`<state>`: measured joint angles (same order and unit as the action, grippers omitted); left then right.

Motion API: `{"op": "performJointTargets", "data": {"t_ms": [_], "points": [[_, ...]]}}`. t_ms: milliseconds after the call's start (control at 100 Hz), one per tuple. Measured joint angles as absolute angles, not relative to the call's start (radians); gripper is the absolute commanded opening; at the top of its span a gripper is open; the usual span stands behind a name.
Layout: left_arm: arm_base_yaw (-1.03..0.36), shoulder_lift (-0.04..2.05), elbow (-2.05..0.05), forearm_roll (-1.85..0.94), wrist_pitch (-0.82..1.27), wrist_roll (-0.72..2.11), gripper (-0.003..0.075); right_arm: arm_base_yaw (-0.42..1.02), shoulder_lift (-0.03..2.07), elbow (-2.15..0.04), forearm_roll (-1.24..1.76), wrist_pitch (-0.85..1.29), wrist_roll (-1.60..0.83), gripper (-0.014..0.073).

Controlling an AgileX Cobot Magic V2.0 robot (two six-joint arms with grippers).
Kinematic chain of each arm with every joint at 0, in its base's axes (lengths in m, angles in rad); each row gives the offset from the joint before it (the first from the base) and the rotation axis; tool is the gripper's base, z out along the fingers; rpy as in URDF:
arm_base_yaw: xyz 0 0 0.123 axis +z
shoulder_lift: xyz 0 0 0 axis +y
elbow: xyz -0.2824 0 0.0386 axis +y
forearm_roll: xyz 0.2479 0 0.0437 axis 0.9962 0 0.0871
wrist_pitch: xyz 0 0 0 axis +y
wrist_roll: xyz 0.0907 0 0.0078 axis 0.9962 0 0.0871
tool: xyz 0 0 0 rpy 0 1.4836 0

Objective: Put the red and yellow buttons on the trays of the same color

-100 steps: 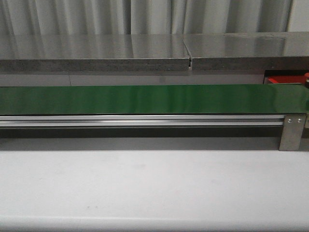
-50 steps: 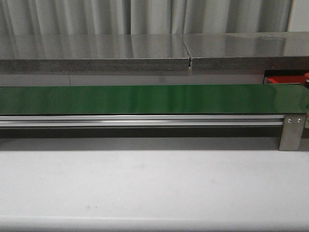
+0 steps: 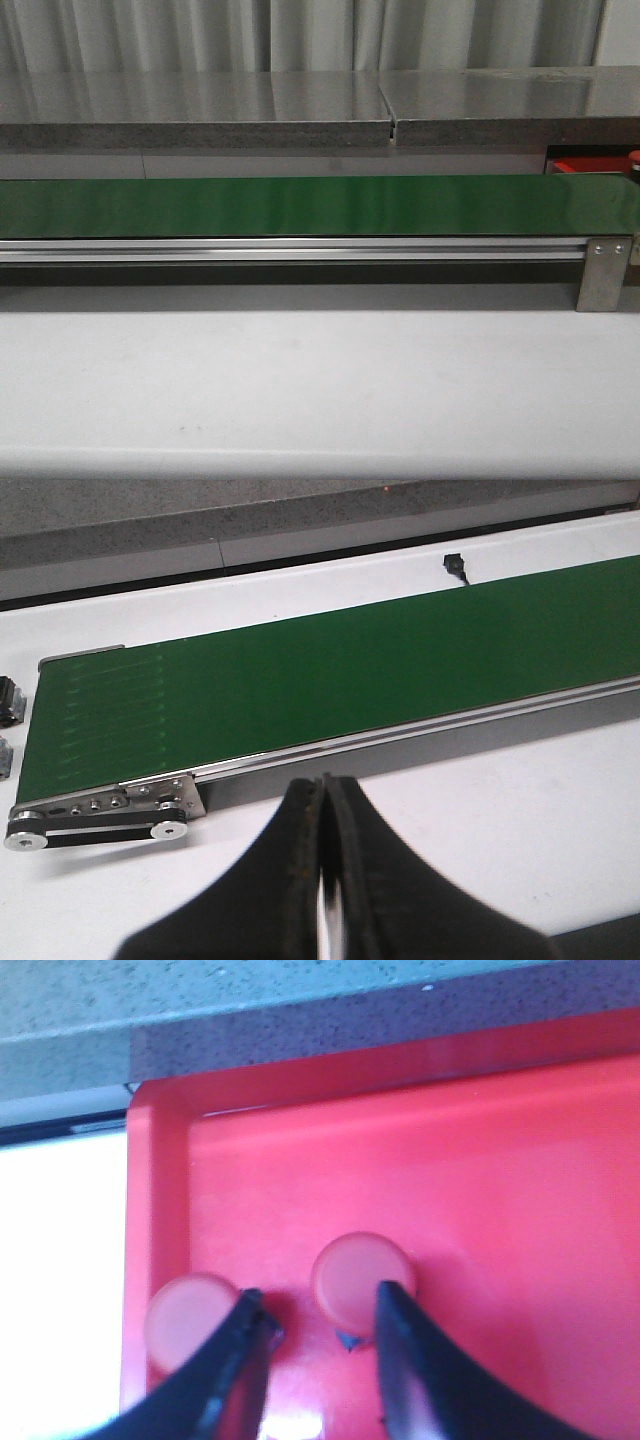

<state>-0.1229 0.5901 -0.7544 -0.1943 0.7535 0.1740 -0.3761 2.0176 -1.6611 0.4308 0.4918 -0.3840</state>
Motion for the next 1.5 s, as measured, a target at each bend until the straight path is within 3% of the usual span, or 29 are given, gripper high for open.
{"op": "performJointTargets", "data": {"t_ms": [180, 810, 1500], "points": [[-0.123, 0.59, -0.754, -0.194, 0.753, 0.174, -0.002, -0.344, 1.907, -1.559, 0.369, 0.494, -0.391, -0.0124], [-0.123, 0.59, -0.754, -0.194, 0.753, 0.174, -0.002, -0.194, 1.418, -1.131, 0.301, 0.448, -0.393, -0.0118], [-0.123, 0.59, -0.754, -0.194, 0.742, 0.174, -0.002, -0.188, 0.89, -0.806, 0.297, 0.558, -0.394, -0.0118]]}}
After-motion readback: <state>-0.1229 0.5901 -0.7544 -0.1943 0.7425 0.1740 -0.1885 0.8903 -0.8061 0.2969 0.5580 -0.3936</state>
